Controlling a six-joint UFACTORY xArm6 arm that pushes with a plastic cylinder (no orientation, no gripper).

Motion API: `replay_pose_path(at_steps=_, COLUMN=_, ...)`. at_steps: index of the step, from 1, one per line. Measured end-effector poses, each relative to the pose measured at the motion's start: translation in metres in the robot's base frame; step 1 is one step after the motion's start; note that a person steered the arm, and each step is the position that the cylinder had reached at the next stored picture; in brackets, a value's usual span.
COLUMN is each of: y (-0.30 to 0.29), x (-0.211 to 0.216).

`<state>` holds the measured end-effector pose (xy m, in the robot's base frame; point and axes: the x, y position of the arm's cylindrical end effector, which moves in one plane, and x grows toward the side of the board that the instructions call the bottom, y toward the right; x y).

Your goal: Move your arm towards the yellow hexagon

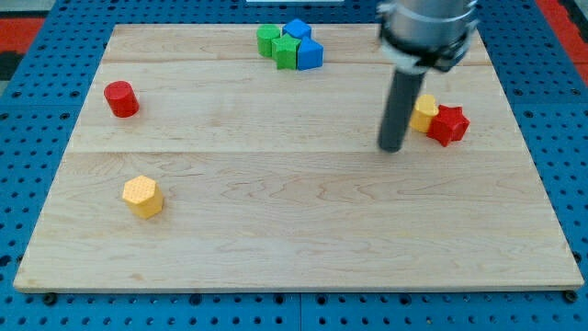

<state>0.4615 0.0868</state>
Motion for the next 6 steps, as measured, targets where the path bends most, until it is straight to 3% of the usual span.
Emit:
replay_pose_path(at_steps=2, y=-0.153, x=0.152)
replay_pose_path(at_steps=3, y=-0.292, x=0.147)
replay_pose_path(at_steps=5, y=-0.301, x=0.052)
replay_pose_path(at_steps=6, y=-0.265, x=0.049)
